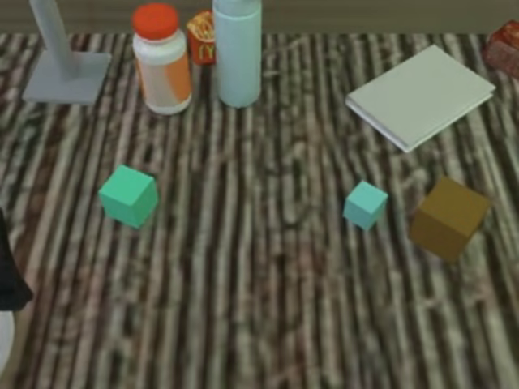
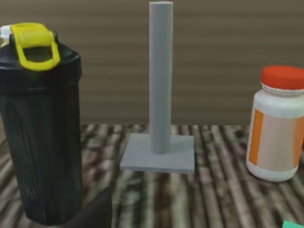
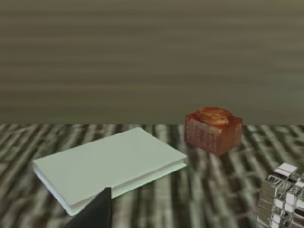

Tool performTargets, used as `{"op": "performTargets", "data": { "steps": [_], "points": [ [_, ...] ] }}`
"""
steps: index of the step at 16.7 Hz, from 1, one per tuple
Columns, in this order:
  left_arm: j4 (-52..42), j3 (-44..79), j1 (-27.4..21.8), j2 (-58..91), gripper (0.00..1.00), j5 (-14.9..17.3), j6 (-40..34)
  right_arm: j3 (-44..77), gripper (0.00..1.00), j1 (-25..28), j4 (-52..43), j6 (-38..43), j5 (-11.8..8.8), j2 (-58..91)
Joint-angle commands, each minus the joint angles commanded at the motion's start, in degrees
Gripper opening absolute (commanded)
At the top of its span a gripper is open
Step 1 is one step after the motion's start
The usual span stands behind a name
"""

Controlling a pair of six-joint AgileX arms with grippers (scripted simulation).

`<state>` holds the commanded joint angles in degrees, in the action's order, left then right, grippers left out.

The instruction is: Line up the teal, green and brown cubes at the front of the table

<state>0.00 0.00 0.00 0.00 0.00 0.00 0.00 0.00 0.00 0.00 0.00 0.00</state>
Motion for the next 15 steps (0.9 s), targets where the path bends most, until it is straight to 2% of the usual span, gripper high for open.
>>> {"op": "performTargets", "data": {
  "steps": [4,7,11,15],
  "points": [
    [0.0,0.0,0.0,0.0,1.00,0.0,0.0,1.7,1.00,0.6,-1.2,-0.4,-0.1,1.7],
    [0.0,0.0,0.0,0.0,1.00,0.0,0.0,8.8,1.00,2.5,-5.9,-2.1,-0.3,8.9],
    [0.0,0.0,0.0,0.0,1.00,0.0,0.0,25.5,1.00,6.4,-16.3,-5.7,-0.2,26.9],
    [0.0,0.0,0.0,0.0,1.00,0.0,0.0,46.3,1.00,11.0,-29.6,-10.2,0.0,52.9]
  ]
}}
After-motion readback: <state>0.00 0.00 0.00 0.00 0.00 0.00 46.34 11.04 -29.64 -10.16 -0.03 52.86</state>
